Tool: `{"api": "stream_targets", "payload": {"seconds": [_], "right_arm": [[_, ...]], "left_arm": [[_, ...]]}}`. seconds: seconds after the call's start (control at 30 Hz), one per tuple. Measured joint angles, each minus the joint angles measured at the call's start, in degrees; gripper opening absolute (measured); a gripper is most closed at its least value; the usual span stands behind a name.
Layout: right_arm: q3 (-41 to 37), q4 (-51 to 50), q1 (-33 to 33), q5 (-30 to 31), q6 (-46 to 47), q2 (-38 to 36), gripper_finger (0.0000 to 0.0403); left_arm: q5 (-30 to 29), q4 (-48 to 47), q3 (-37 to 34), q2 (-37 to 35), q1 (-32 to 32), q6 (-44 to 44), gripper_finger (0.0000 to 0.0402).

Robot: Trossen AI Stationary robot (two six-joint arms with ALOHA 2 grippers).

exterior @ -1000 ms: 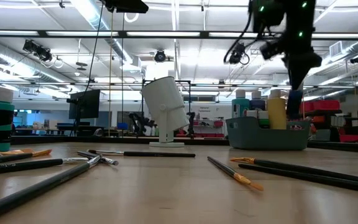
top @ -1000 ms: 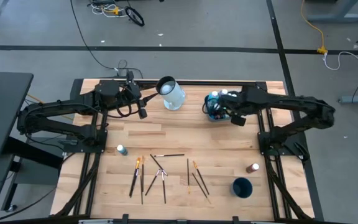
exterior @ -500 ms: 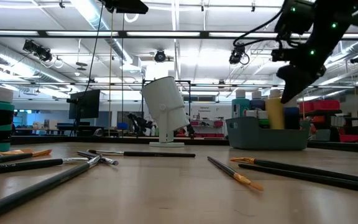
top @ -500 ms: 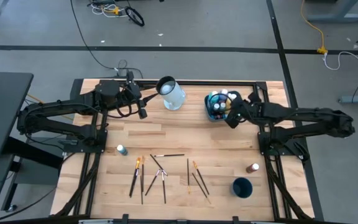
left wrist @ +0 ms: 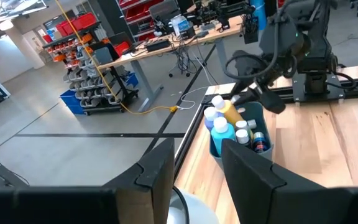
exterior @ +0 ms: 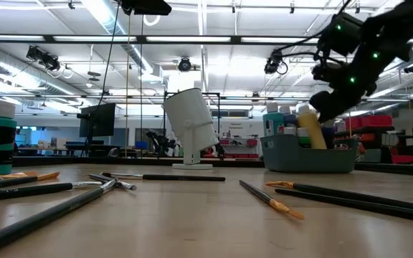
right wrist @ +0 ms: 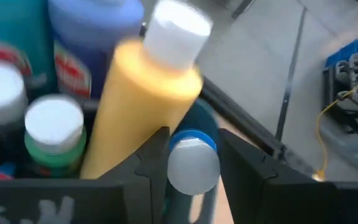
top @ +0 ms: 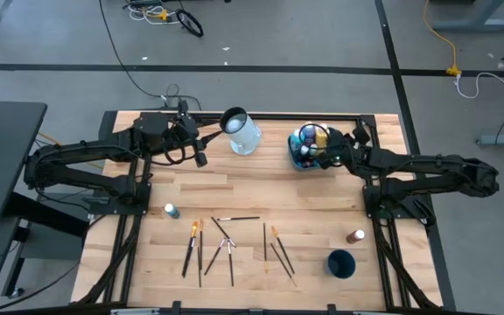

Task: Pick & Place Paint Supplies
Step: Put the small purple paint bottle into the blue bin, then put the small light blue paint bottle into the bin

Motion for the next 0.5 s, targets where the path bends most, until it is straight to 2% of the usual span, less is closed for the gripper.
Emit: {"api": "stream_targets", "payload": {"seconds": [0.13,0.27,0.5], "right_arm": [[-4.4,0.9,-0.2,-2.3,2.0,0.0,0.0132],[-5.6,0.8,-0.2,-4.3,2.0,0.0,0.0164],[-3.0,-0.1,-0.2,-0.7,-3.1,-0.4,0.0225]], "left_arm": [[0.0,0.0,0.0,0.0,0.0,0.0,0.0142],[0.0,0.0,0.0,0.0,0.0,0.0,0.0142],[0.0,0.0,0.0,0.0,0.0,0.0,0.0142]]}}
